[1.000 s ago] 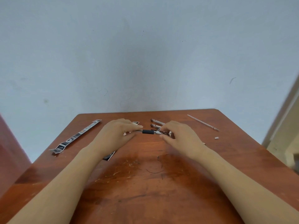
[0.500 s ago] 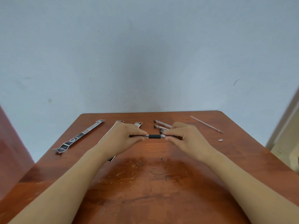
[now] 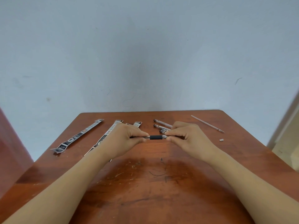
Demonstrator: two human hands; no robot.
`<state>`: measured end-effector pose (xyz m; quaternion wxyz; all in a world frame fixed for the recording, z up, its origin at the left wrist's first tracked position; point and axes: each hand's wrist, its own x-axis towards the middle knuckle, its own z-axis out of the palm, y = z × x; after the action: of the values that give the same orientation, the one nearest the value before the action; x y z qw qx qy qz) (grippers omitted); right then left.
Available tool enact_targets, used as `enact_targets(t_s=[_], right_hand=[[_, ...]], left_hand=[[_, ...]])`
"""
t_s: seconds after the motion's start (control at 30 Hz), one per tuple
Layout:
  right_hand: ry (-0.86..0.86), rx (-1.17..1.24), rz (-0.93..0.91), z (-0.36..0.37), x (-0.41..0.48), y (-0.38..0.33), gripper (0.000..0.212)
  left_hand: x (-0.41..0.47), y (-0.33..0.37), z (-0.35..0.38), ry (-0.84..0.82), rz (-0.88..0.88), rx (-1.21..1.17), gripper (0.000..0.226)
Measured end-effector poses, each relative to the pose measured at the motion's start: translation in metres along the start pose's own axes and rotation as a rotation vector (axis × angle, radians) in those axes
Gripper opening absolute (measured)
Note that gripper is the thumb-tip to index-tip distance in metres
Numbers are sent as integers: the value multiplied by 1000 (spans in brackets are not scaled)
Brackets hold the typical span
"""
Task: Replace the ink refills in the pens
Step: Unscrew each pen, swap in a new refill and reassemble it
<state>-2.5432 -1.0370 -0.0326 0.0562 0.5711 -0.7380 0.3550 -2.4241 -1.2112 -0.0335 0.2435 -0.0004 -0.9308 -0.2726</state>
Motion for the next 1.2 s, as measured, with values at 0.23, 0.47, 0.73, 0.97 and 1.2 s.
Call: enact_targets(t_s=[0.23, 0.47, 0.73, 0.97, 1.2], right_hand=[[3, -1, 17, -2, 0, -2, 15], [-73, -78, 63, -2, 2, -2, 20], [-62, -154, 115, 1, 5, -2, 22], [-81, -131, 201, 4, 5, -2, 29], [-332, -320, 129, 21, 2, -4, 35]], left_hand=[[0, 5, -1, -7, -74, -23, 19], [0, 6, 3, -20, -133, 36, 16], [0, 19, -2, -80, -72, 311, 19], [2, 25, -9, -244, -218, 621, 19], [-2, 32, 0, -216, -420, 812, 26]])
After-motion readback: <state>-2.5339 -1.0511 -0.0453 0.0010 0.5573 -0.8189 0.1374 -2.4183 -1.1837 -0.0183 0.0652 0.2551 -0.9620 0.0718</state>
